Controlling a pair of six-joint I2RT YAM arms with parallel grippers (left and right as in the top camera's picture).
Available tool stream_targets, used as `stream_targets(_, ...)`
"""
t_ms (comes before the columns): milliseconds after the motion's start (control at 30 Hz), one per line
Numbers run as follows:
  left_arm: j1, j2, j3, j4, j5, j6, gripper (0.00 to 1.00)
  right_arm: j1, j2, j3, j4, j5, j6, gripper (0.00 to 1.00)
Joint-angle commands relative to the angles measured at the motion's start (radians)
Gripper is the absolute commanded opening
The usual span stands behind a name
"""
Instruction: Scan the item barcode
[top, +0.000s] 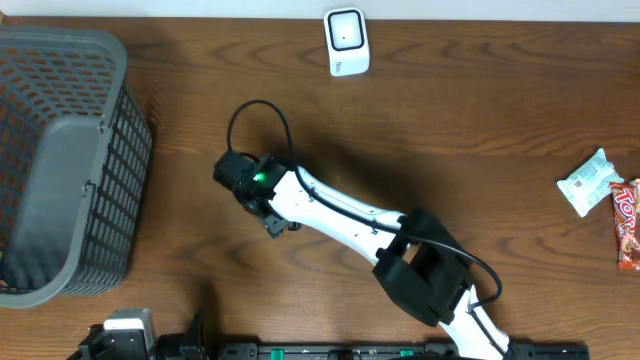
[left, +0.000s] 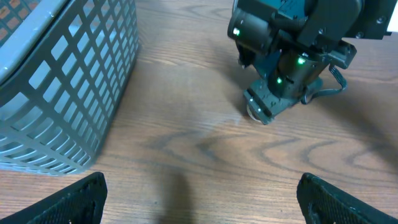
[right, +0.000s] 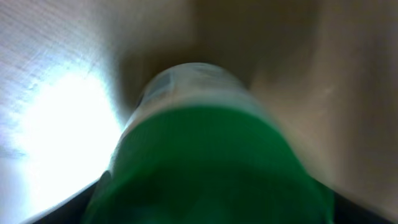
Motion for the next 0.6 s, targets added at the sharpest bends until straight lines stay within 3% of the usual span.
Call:
stream_targets(0,0.004,-0.004,0.003,0.001,0.01,0.016,0.98,-0.011,0.002,0.0,0.022,0.135,-0.224,0.99)
stream_targets(167,0.004,-0.004,0.003,0.001,0.01,0.016,0.98,-0.01,-0.007,0.053,-0.021,0.059,-0.174,0.99)
stream_targets(333,0.004,-0.004,0.004,0.001,0.01,0.016,0.98,-0.013,-0.009,0.284,-0.231,-0.055,0.022,0.99)
stream_targets(467,0.004,-0.004,0.003,0.001,0.01,0.016,0.98,-0.034,-0.009,0.453,-0.291,-0.162,0.243,0.99)
stream_targets(567,0.004,-0.004,0.003,0.001,0.01,0.016,0.98,-0.064,-0.008,0.465,-0.306,-0.216,0.451,0.99)
